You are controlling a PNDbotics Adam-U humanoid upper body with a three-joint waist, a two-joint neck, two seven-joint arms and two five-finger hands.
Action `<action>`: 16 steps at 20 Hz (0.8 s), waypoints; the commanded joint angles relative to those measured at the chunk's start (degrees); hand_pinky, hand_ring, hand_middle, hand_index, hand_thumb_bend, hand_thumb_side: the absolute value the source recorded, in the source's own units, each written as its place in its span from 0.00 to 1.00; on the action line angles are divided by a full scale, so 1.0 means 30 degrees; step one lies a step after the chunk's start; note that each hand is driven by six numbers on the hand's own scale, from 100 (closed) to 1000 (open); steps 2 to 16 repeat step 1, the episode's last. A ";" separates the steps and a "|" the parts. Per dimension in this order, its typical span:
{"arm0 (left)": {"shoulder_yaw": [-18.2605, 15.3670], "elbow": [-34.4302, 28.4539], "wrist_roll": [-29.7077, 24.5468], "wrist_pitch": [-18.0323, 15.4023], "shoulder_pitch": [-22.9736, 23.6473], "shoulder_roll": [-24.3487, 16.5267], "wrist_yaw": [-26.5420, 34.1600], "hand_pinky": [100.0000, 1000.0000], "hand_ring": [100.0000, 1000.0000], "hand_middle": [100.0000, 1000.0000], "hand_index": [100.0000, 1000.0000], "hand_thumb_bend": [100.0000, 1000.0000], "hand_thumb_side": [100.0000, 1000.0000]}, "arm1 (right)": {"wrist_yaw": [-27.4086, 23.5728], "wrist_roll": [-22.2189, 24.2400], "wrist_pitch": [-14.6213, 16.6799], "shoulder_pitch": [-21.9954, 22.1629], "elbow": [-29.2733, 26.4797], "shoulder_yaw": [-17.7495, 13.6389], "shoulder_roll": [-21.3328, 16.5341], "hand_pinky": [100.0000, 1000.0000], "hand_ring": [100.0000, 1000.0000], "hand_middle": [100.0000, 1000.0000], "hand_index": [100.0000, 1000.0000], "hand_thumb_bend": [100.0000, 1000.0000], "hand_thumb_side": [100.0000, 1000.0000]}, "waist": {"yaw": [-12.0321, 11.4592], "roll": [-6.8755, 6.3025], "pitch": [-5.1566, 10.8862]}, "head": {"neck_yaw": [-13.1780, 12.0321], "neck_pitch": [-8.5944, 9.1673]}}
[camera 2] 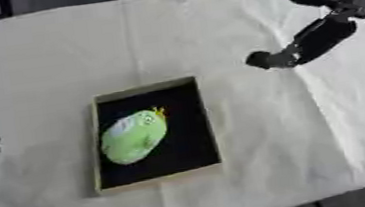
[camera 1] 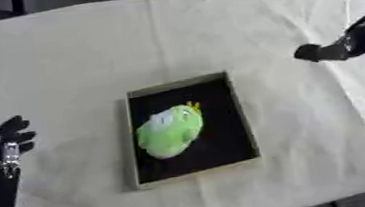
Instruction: Pick up objects on the table and place them in the box.
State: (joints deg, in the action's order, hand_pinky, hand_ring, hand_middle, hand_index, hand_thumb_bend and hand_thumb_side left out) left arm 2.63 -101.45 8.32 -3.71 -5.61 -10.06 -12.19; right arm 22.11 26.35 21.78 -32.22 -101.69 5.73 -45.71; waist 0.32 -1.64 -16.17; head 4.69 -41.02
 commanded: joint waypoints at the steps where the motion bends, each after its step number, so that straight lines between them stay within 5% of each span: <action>1: 0.0055 -0.0252 -0.0089 -0.0045 -0.0232 -0.0038 0.0028 0.71 0.70 0.71 0.83 0.00 0.91 | 0.0159 -0.0464 -0.0112 0.0063 -0.0334 -0.0611 -0.0588 0.87 0.85 0.87 0.97 0.33 0.35 | 0.0033 0.0029 0.0312 | -0.0064 0.0108; 16: 0.0055 -0.0252 -0.0089 -0.0045 -0.0232 -0.0038 0.0028 0.71 0.70 0.71 0.83 0.00 0.91 | 0.0159 -0.0464 -0.0112 0.0063 -0.0334 -0.0611 -0.0588 0.87 0.85 0.87 0.97 0.33 0.35 | 0.0033 0.0029 0.0312 | -0.0064 0.0108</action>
